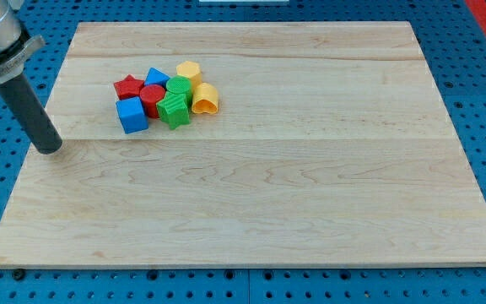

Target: Separate the blue cube green star from the group of the blocks

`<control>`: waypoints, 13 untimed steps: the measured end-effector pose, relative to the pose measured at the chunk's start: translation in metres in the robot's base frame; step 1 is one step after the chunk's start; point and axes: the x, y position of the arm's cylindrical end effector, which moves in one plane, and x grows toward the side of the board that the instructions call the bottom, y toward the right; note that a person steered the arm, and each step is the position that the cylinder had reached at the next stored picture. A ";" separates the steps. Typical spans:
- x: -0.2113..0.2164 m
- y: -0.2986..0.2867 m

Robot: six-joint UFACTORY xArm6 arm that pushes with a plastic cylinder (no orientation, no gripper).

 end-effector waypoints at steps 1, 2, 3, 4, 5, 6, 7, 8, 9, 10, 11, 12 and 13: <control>-0.007 -0.004; -0.015 -0.019; -0.024 -0.035; -0.038 -0.040; -0.054 -0.004; -0.057 0.064; -0.065 0.125; -0.079 0.188; -0.082 0.194; -0.076 0.202; -0.060 0.201; -0.032 0.179; -0.036 0.170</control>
